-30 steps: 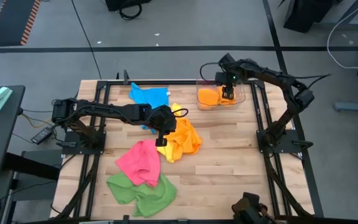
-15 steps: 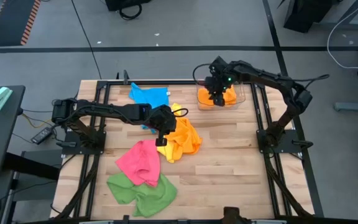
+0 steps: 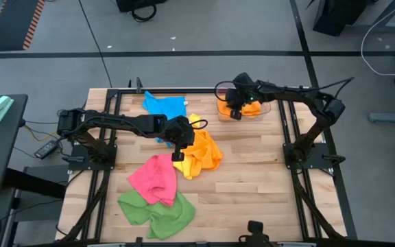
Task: Fold microfiber towels
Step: Adjust the folded orange microfiber cloth in the transparent bin, then fold the orange microfiber cloth
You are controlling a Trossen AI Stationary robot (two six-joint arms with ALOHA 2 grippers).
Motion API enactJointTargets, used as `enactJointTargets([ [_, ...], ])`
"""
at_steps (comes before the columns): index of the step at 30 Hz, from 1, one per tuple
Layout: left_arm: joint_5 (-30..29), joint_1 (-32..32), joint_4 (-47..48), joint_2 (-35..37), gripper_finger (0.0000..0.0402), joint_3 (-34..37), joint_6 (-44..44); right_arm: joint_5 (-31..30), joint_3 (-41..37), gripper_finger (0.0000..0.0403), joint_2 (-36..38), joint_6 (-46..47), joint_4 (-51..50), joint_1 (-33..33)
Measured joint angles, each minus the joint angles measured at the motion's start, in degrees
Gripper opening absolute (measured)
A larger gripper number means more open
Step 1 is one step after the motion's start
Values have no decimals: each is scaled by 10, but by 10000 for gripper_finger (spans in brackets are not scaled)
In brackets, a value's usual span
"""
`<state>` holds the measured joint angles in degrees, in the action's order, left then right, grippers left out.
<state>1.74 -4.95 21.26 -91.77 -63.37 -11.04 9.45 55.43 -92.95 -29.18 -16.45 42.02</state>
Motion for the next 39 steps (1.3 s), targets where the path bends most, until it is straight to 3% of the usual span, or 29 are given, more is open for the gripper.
enactJointTargets([
  [7,0,0,-4,0,14,0,4,-11,-30,49,0,27,14,2],
  [13,0,0,-3,0,25,0,11,-13,30,43,0,40,-39,2],
  [19,0,1,14,16,22,1,15,-13,121,43,0,46,-158,5],
  [27,0,1,17,17,13,1,57,-13,151,44,0,46,-172,7],
  [32,0,1,13,17,24,1,60,3,151,68,0,60,-185,1],
  [39,0,1,-30,17,26,1,60,11,151,147,7,73,-198,-18],
])
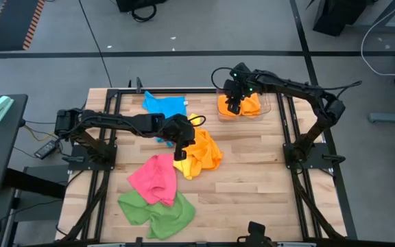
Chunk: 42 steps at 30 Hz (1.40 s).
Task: Fold microfiber towels
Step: Fold the orange microfiber cloth
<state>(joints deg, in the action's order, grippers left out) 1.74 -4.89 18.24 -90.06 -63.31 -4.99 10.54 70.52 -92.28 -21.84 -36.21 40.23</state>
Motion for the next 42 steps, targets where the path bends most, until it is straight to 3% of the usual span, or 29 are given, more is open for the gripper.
enactJointTargets([
  [7,0,0,-7,0,14,0,0,-2,0,177,37,41,-13,-3],
  [15,0,0,-12,0,23,0,14,85,0,173,54,71,-14,-44],
  [31,1,0,-17,0,13,0,40,58,-47,172,54,103,24,-205],
  [42,1,9,-34,0,29,0,154,56,-101,172,53,113,103,-270],
])
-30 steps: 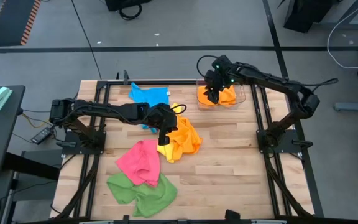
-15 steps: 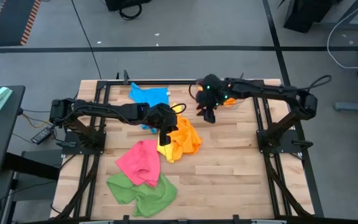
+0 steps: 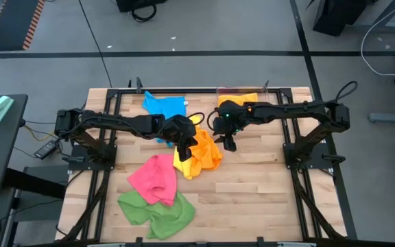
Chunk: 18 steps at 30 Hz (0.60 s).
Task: Fold microfiber towels
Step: Fold the orange microfiber cloth
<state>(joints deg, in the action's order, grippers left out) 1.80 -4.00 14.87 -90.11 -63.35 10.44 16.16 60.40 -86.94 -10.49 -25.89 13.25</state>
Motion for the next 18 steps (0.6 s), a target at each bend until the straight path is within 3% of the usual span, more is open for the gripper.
enactJointTargets([
  [9,0,29,10,0,14,0,100,0,0,172,0,12,35,-19],
  [18,-1,51,-42,0,18,0,115,0,-79,172,0,28,227,-36],
])
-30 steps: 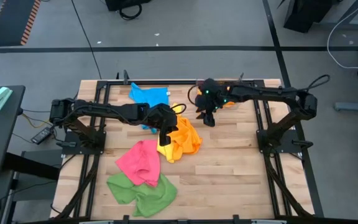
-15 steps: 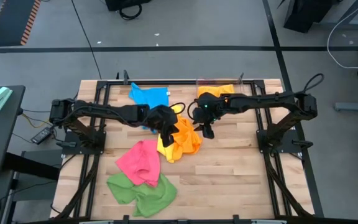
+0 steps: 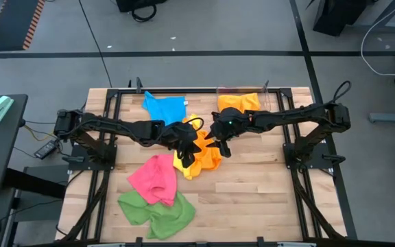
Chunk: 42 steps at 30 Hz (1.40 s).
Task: Fold microfiber towels
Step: Fold the orange microfiber cloth
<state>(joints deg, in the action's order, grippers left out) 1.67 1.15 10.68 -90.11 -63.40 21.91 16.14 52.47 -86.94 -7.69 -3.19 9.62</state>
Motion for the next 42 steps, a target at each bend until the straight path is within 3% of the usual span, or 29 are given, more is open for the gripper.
enactJointTargets([
  [10,0,21,-2,0,20,0,-45,0,-8,172,0,32,37,-1],
  [14,-5,14,-35,0,30,0,-90,4,-8,172,0,72,-21,-5],
  [20,-6,21,-94,-8,25,0,-93,9,-9,172,0,77,-189,-19],
  [26,-5,38,-219,-42,13,-1,-87,10,-33,172,0,101,-203,-68],
  [30,-7,57,-206,-48,13,1,-72,8,-40,172,0,131,-204,-105],
  [42,-22,190,-124,-48,10,1,-25,-167,-41,172,0,230,-202,-203],
])
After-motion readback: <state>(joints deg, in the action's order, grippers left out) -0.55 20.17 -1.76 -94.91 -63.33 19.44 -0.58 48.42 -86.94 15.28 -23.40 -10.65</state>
